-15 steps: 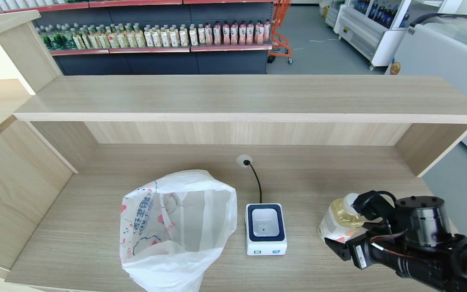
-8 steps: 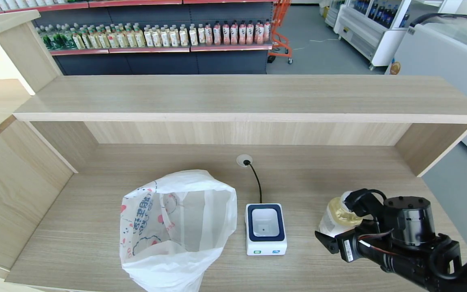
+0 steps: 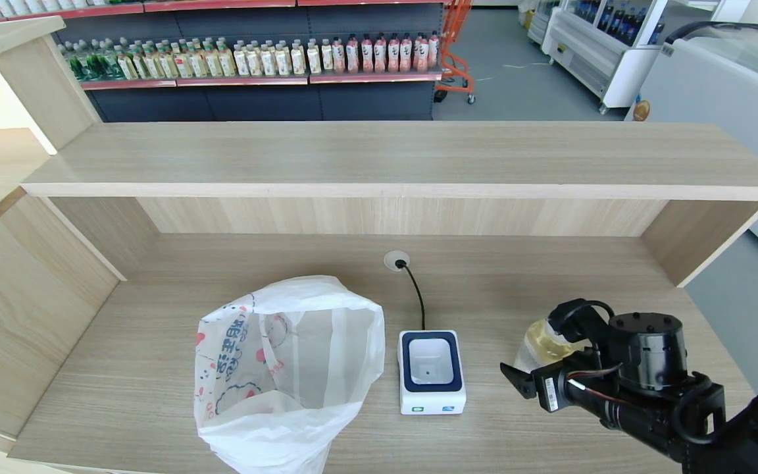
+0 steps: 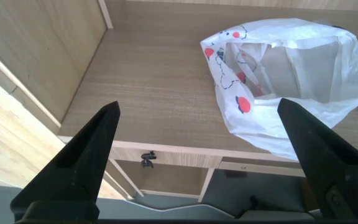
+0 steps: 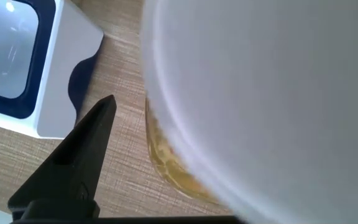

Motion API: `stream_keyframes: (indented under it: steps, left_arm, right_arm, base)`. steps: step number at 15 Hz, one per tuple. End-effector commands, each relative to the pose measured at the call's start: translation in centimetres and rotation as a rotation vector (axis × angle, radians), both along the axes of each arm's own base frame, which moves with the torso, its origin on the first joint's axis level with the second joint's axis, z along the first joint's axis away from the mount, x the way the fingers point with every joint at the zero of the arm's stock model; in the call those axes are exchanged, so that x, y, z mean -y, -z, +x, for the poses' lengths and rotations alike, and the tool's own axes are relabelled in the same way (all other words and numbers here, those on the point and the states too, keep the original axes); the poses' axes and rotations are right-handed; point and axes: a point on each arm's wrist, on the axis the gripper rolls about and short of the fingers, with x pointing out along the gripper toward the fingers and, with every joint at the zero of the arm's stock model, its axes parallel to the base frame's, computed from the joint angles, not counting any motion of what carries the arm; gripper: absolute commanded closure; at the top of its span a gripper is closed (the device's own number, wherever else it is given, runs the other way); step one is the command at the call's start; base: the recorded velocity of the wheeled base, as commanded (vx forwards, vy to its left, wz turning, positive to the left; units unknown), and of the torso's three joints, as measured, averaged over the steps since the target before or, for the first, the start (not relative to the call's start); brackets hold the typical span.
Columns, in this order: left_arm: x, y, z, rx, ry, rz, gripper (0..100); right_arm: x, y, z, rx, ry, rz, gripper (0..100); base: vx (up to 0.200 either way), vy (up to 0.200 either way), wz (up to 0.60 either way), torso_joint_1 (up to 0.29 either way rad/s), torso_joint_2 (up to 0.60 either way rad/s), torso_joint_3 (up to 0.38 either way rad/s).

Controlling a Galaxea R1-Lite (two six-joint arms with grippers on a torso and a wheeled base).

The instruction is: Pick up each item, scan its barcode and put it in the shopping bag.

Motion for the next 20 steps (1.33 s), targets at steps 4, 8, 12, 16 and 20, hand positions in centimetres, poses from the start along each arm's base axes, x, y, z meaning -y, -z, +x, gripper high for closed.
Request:
stream_keyframes:
  steps: [4, 8, 12, 16, 20]
  left_arm:
    - [0.0, 0.0, 0.0, 0.001, 0.001, -0.001, 0]
    - [0.0, 0.0, 0.0, 0.001, -0.001, -0.001, 0]
    - [0.0, 0.0, 0.0, 0.001, 0.001, -0.001, 0]
    - [0.0, 0.0, 0.0, 0.001, 0.001, -0.001, 0]
    - [0.0, 0.0, 0.0, 0.001, -0.001, -0.001, 0]
  right_arm:
    - [-0.2, -0.1, 0.6, 0.016, 0.003, 0.006, 0]
    - [-0.8, -0.3, 2.0, 0.068, -0.006, 0.014, 0]
    - [-0.9, -0.5, 2.1, 0.084, -0.014, 0.007, 0]
    - [-1.0, -0.4, 2.0, 0.117, -0.049, 0.035, 100]
    - [-0.8, -0.3, 2.0, 0.113, -0.045, 0.029, 100]
  base:
    - [0.000, 0.000, 0.00, 0.000, 0.00, 0.000]
    - [0.000, 0.000, 0.00, 0.000, 0.00, 0.000]
    - [0.000, 0.000, 0.00, 0.000, 0.00, 0.000]
    - [0.000, 0.000, 0.00, 0.000, 0.00, 0.000]
    - [0.000, 0.000, 0.00, 0.000, 0.00, 0.000]
